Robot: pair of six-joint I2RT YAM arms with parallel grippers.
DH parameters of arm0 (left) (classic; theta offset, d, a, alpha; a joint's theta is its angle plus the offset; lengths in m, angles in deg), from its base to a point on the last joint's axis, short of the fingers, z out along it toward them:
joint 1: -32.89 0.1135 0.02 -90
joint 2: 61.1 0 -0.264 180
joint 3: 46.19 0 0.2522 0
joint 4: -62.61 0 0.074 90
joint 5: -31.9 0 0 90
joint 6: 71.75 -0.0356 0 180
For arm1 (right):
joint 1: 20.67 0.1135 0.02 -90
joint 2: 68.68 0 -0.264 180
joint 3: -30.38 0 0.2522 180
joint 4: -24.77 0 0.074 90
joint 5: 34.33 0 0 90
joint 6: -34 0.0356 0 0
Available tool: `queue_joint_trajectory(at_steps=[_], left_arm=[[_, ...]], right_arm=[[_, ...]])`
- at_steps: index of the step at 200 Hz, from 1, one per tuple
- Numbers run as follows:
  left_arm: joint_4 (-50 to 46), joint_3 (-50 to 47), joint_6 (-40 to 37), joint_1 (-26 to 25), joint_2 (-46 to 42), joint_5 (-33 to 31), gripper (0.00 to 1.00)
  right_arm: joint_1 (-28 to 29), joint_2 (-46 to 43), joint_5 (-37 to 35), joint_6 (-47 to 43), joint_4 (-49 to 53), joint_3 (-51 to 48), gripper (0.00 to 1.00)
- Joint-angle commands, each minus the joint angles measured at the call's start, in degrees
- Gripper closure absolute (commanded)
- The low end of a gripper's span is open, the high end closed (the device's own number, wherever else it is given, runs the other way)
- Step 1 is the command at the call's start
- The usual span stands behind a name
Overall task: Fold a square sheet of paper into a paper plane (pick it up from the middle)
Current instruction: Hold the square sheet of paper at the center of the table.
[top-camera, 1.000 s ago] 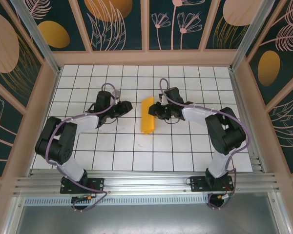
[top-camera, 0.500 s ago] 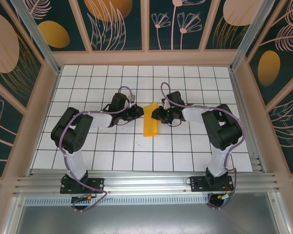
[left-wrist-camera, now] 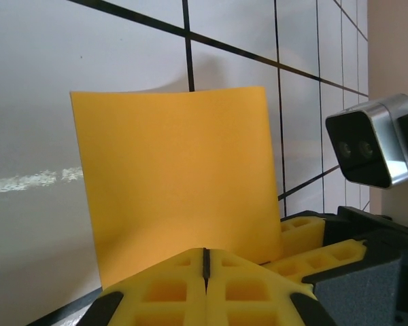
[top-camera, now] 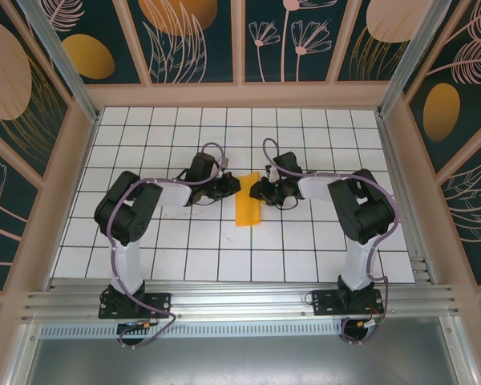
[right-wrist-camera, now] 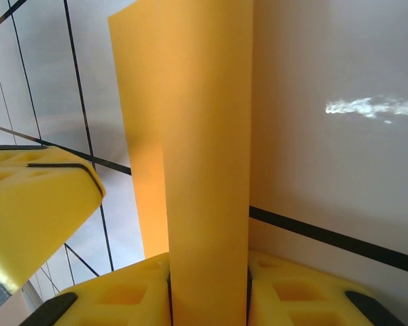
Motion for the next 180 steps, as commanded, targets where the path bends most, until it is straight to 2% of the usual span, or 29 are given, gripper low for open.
queue_joint_trajectory(at_steps=[1, 56, 108, 180], left_arm=[[-4.23, 2.1, -2.3, -0.68, 1.66, 0.03, 0.97], [-11.69, 4.46, -5.18, -1.04, 3.38, -4.03, 1.0], [-12.43, 4.73, -5.31, -1.13, 4.25, -4.16, 1.0], [-12.71, 5.08, -5.28, -1.19, 4.63, -4.12, 1.0]], right_arm=[[-0.14, 1.31, -0.26, -1.49, 2.54, 0.88, 0.7], [0.03, 0.03, -1.26, -2.26, 6.2, 3.46, 0.63], [1.64, -1.09, -4.23, -4.07, 11.35, 5.74, 0.45], [3.72, -1.11, -12.75, -5.38, 20.46, 8.79, 0.43]])
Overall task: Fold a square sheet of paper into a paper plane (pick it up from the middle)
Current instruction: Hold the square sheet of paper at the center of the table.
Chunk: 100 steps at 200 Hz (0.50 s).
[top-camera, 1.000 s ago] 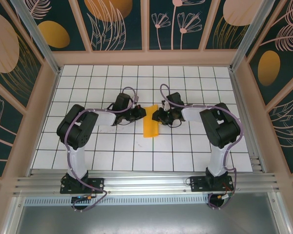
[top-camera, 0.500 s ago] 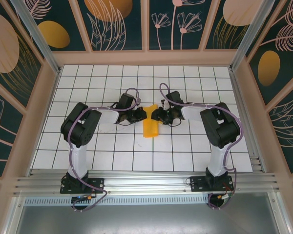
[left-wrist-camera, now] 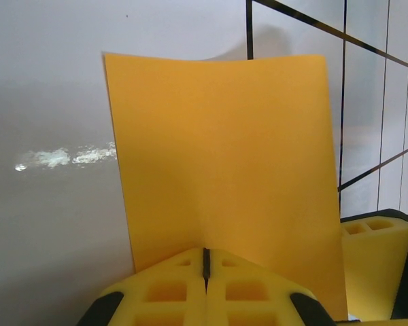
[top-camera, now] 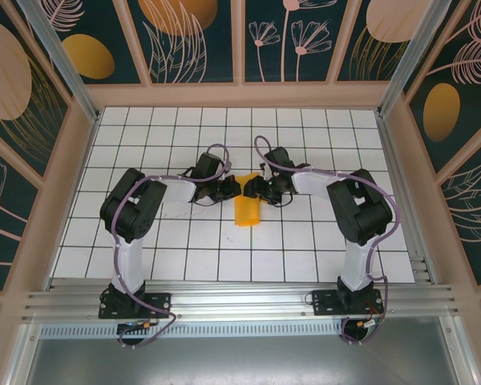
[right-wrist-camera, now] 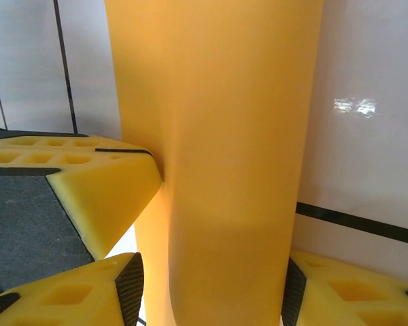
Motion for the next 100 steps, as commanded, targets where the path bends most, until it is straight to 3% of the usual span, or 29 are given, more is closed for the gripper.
queue_joint_trajectory(at_steps=[1, 53, 100], left_arm=[[-2.8, 0.69, -1.36, -0.46, 2.2, -1.11, 1.0], [-3.13, 0.87, -1.48, -0.5, 2.23, -1.15, 1.0], [-2.8, 0.95, -1.24, -0.52, 1.57, -0.95, 1.0]], right_arm=[[0.55, -1.09, -5.46, -1.06, 7.68, 1.71, 0.43], [2.69, -0.04, -8.26, -0.39, 11.96, 5.77, 0.43], [3.03, 0.56, -6.89, -0.3, 10.98, 5.3, 0.52]])
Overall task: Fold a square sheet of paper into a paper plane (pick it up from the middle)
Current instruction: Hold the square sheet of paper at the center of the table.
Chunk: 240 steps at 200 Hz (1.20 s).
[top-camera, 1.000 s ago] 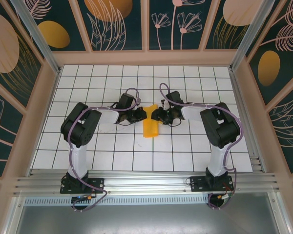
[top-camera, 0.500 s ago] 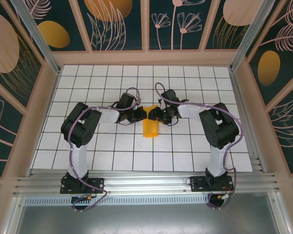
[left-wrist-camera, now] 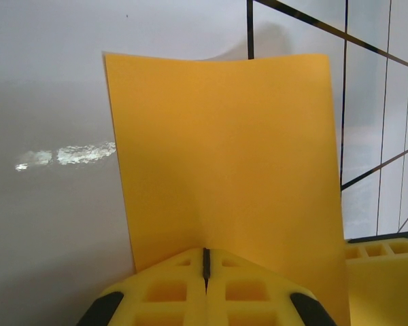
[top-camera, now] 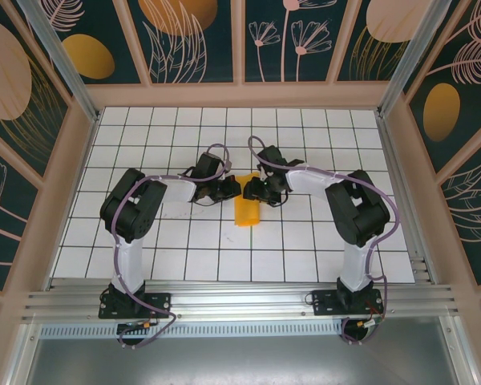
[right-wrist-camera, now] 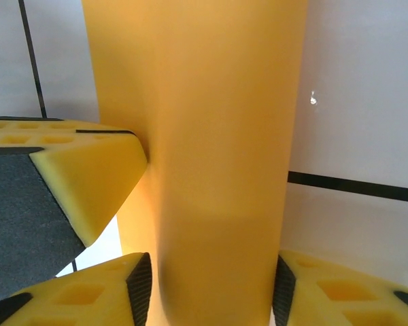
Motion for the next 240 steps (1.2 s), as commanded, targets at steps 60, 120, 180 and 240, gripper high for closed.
queue_joint_trajectory(at_steps=[60, 120, 180, 240], left_arm=[[-1.85, 2.31, -0.26, -0.31, -2.3, -0.23, 0.82], [-3.34, 1.51, 0.86, 0.0, -8.35, -8.9, 0.64], [-1.18, -1.99, 3.06, 0.27, -11.53, -13.29, 0.62], [-0.18, -1.75, 2.34, 0.34, -10.39, -10.58, 0.62]], right_arm=[[-0.92, 0.3, -0.69, -0.46, 0.27, -2.21, 0.64], [-1.58, -0.82, 2.08, -1.59, -2.62, -5.69, 0.71], [-4.39, -0.54, 3.29, -1.14, -3.28, -6.68, 0.71], [-4.45, 1.6, 0.98, -3.75, -1.37, -6.15, 0.71]])
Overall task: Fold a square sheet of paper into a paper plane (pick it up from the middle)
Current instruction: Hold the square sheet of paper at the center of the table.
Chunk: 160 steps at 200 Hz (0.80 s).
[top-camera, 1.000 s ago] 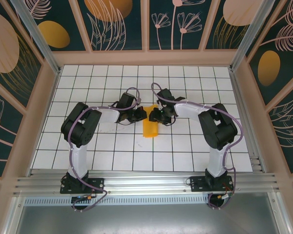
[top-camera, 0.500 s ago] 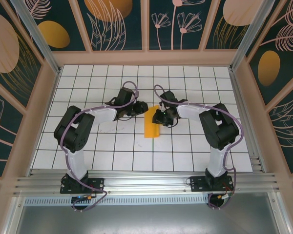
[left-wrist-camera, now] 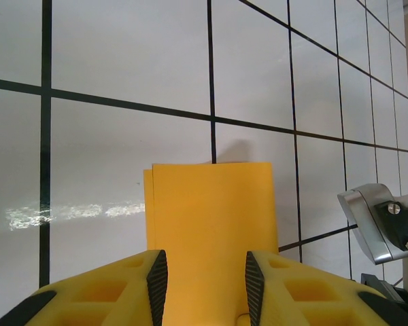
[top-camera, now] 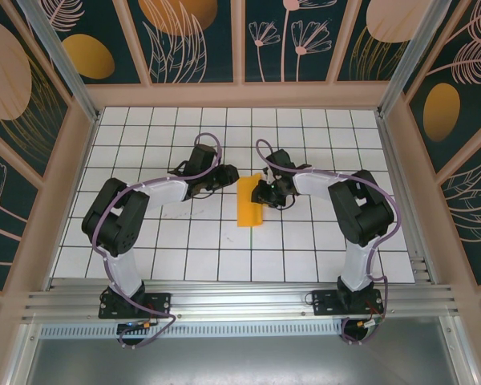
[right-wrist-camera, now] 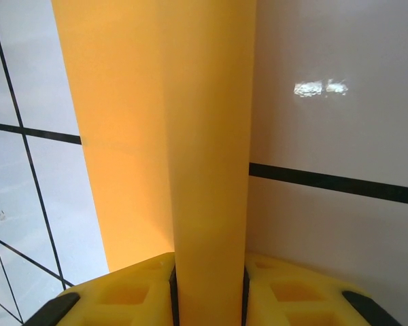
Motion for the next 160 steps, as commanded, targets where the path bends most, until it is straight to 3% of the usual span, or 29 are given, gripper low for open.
queue_joint_trajectory(at_steps=[1, 160], left_arm=[[1.4, -0.3, 0.08, 0.28, -0.16, 1.53, 0.62], [2.35, 0.51, 0.09, 0.17, 3.7, 6.22, 0.66]], right_arm=[[-1.04, 2.3, -3.8, -2.46, 3.74, -0.46, 0.71], [-0.78, 5.04, -6.09, -4.55, 5.42, -0.09, 0.69]])
